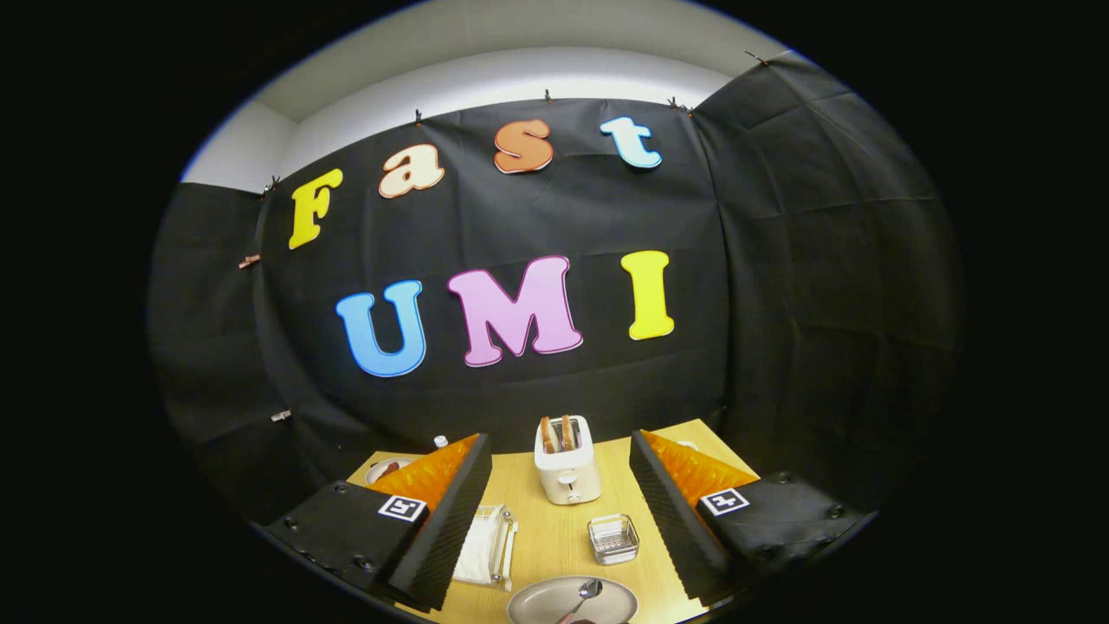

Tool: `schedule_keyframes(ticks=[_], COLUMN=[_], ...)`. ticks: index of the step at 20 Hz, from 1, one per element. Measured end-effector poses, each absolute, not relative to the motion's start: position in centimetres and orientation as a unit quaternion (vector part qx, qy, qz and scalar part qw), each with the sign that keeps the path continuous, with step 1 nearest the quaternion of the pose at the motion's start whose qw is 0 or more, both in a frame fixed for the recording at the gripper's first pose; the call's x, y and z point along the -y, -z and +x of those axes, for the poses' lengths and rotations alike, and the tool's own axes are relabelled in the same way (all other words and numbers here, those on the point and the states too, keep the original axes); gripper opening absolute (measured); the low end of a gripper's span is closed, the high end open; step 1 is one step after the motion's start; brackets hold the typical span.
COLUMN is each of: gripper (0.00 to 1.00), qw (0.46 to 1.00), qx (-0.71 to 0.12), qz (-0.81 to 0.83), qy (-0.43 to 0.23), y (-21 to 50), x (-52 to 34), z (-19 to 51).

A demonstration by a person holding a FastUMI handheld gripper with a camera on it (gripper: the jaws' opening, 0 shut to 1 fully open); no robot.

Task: Take the plate from the dish rack, then take the spoon from the basket and place it into the plate.

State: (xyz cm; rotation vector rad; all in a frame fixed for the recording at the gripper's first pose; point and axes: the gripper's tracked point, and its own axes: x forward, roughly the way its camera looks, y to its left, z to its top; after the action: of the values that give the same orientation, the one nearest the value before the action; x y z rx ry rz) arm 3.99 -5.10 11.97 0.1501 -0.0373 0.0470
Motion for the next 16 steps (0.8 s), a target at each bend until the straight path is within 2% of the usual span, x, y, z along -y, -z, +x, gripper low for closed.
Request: schedule_keyframes(ticks=[16], gripper=[0.98], qw=[0.998], qx=[0.032], qz=[0.038], qy=[-0.024], y=[-12.3], x=[4.4], z=[2.4])
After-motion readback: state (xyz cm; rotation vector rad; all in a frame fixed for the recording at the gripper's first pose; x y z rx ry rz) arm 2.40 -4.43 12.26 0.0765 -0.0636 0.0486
